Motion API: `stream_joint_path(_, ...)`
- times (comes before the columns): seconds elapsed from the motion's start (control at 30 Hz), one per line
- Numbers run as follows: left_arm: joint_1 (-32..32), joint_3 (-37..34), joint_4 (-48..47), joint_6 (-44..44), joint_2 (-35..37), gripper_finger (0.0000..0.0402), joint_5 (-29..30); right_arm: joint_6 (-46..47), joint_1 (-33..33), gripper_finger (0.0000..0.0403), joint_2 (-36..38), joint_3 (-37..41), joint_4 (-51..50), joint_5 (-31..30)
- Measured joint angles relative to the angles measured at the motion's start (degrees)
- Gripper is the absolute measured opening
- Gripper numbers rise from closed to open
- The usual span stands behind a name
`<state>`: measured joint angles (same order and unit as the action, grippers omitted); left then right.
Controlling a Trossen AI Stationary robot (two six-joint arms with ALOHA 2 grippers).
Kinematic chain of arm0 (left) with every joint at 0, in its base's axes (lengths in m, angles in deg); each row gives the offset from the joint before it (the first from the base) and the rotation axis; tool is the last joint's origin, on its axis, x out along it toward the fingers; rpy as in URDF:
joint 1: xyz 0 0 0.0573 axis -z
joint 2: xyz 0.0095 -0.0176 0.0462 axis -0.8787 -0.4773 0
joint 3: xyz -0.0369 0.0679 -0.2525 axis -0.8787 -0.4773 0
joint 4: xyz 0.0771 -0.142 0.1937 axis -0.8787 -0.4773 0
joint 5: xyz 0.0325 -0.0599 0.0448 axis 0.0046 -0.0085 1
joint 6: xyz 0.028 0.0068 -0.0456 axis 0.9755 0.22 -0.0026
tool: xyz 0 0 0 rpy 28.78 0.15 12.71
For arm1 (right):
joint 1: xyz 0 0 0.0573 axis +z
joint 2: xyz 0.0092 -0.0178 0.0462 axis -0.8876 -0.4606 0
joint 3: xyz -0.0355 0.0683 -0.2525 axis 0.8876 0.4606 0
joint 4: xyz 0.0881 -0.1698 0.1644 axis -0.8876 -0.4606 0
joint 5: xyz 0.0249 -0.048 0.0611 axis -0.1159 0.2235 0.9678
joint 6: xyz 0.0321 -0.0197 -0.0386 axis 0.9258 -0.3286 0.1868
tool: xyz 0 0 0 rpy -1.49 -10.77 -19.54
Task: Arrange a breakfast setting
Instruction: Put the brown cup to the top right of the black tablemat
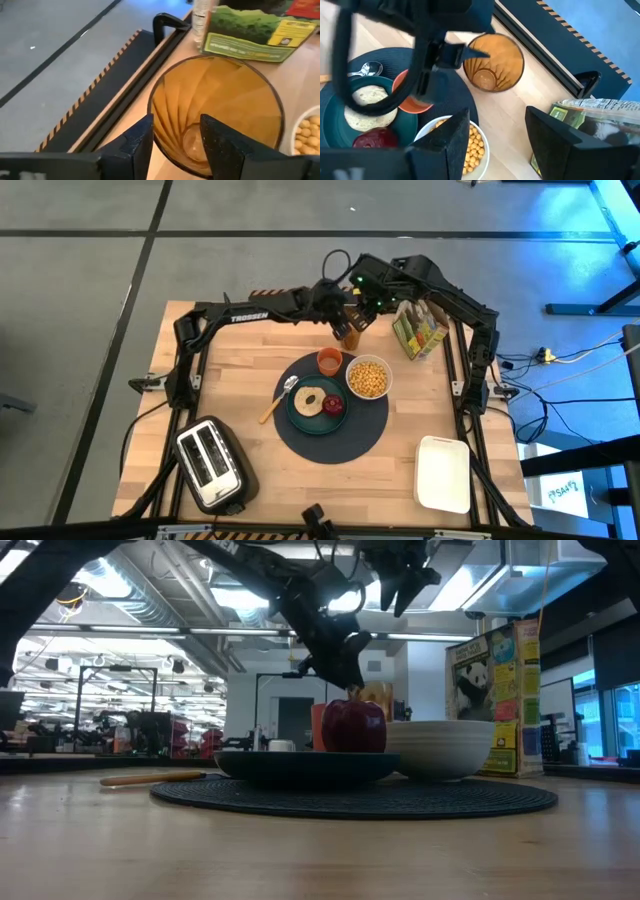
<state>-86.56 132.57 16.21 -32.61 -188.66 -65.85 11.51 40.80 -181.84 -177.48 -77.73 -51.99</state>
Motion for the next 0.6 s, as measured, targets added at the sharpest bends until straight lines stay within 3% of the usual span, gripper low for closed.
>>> stream_joint_path(0.13, -0.4, 0.0, 0.1, 0.0, 0.0, 0.0123, 0.3, 0.0, 0.0, 0.0182, 0.0, 0.0, 0.0, -0.2)
stream_joint_path(0.4, -1.4, 0.0, 0.0, 0.0, 0.0, 0.0014, -2.9, -0.2, 0.0, 0.0182, 0.0, 0.0, 0.1, -1.1)
stream_joint_path(0.6, -1.6, 0.0, 0.0, 0.0, 0.0, 0.0002, -3.3, -0.2, 0.0, 0.0182, 0.0, 0.0, 0.1, -1.2)
